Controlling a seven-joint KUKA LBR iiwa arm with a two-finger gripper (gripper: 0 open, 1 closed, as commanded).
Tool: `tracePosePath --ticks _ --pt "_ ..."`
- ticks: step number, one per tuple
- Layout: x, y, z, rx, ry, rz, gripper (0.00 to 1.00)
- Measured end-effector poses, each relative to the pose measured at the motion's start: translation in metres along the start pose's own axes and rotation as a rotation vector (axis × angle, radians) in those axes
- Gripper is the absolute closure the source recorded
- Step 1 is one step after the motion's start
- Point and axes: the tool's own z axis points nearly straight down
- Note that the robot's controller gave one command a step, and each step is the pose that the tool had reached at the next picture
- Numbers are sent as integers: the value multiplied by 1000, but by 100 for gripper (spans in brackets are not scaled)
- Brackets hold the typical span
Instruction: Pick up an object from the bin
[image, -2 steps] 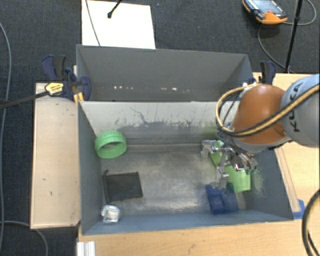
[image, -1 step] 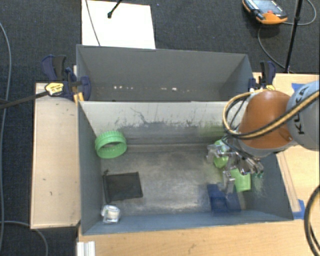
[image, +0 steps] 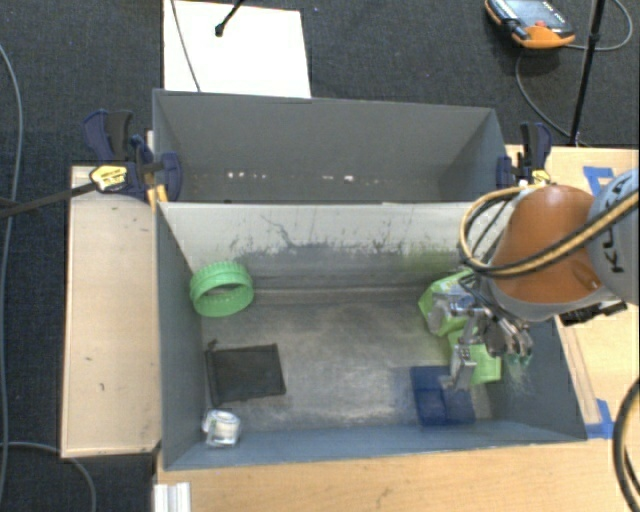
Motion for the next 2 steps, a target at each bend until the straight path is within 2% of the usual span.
tracePosePath --ticks 1,2 --pt "5 -7 7 1 -3 -178 0" --pt "1 -10 24 -1 -4 -453 0"
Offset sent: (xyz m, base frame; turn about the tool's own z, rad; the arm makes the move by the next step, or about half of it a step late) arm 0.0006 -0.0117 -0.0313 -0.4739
